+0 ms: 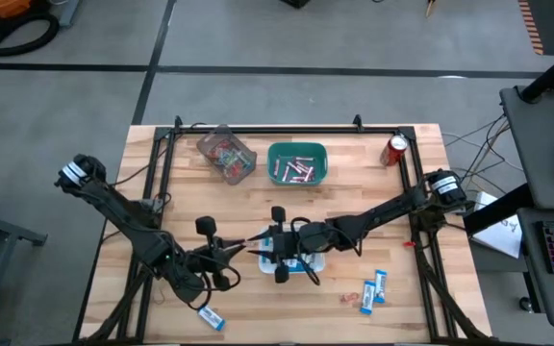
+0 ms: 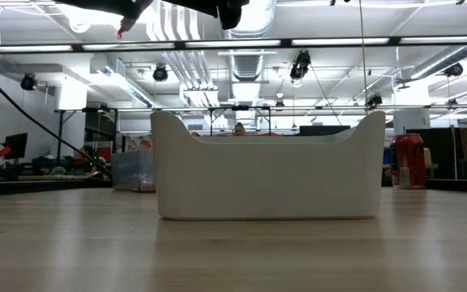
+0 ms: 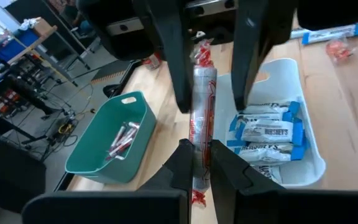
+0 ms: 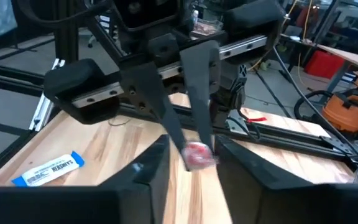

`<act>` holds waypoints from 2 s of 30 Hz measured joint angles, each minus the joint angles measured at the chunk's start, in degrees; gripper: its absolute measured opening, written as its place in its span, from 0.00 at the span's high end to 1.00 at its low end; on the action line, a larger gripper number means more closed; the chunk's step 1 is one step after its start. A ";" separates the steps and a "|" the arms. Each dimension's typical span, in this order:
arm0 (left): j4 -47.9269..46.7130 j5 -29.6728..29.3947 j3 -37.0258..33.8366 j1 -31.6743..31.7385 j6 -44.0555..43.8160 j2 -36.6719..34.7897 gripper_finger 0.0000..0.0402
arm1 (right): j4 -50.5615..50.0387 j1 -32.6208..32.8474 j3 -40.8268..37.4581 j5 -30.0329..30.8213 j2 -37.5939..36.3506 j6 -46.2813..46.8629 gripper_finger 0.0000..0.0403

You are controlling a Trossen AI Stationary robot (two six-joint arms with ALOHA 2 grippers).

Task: Sort candy
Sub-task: Put the white candy into the green bin, then put the white chocolate bar into the white bin

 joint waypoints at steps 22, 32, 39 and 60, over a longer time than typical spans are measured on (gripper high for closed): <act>-0.28 -0.44 0.00 1.20 -0.40 0.55 0.75 | -1.12 -0.76 0.02 0.24 -0.10 -0.43 0.91; -10.41 -1.12 0.00 1.23 -8.81 -1.64 0.68 | -20.98 -9.15 0.02 13.75 -5.11 3.46 0.91; -15.19 -1.04 0.00 1.58 -15.19 -1.81 0.68 | -36.50 -24.42 0.02 11.87 -5.64 15.90 0.89; -15.60 -0.86 -0.09 1.71 -15.09 -1.77 0.68 | -38.83 -35.47 -0.13 -10.41 -4.07 26.95 0.52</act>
